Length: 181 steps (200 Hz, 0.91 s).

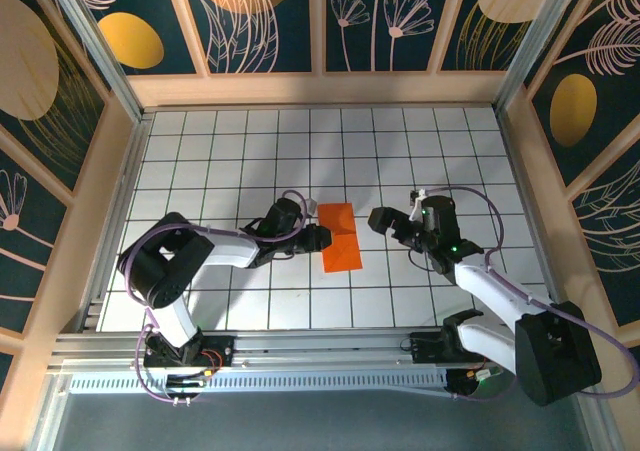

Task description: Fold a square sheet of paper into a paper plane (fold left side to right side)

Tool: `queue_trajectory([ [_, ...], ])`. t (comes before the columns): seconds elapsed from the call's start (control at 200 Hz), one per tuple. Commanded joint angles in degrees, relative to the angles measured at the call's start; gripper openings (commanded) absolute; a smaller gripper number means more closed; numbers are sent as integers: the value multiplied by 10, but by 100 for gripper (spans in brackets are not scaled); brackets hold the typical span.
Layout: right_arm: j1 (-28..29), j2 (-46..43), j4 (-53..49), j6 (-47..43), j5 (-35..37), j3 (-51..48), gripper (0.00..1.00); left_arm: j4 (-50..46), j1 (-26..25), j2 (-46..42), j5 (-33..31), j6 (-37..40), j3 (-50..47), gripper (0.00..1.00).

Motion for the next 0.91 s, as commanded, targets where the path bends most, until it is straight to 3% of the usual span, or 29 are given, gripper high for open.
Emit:
queue_trajectory([
  [0.0, -3, -9, 19, -13, -24, -7, 98, 5, 3, 6, 7, 9, 14, 19],
  [0.18, -2, 9, 61, -13, -78, -15, 89, 32, 4, -20, -1, -3, -6, 0],
  [0.35, 24, 49, 133, 2, -122, -14, 85, 83, 3, -69, -10, -38, -42, 0],
  [0.54, 69, 110, 194, 16, -111, 4, 91, 125, 3, -105, -19, -65, -79, 0],
  [0.901, 98, 235, 311, 55, -117, 29, 91, 135, 3, -118, -19, -73, -99, 0],
])
